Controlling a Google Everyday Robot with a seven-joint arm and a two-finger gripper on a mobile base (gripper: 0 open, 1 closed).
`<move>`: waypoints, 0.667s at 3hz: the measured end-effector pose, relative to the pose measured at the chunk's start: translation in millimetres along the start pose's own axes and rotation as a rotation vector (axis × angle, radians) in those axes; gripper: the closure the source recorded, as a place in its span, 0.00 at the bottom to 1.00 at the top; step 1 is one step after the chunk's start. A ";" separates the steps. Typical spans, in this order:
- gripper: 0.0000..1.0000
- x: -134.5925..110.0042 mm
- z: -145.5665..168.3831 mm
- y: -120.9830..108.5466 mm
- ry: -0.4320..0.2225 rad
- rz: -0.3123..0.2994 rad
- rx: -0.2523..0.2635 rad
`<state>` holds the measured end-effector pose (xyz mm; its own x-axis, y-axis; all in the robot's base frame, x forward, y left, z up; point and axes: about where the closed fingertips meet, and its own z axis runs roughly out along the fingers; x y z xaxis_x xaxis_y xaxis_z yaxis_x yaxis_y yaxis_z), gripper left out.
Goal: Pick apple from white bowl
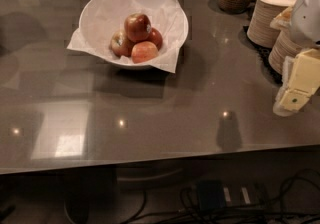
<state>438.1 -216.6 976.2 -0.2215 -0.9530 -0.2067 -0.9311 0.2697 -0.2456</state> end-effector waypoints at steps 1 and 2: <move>0.00 0.0 -0.2 -0.1 0.000 0.000 0.000; 0.00 -0.4 -17.2 -6.4 0.000 0.000 0.000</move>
Offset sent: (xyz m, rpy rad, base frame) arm 0.0139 0.0185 0.0005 0.0443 -0.0258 0.0291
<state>439.1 -220.4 994.2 -0.2215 -0.9530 -0.2068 -0.9311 0.2697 -0.2456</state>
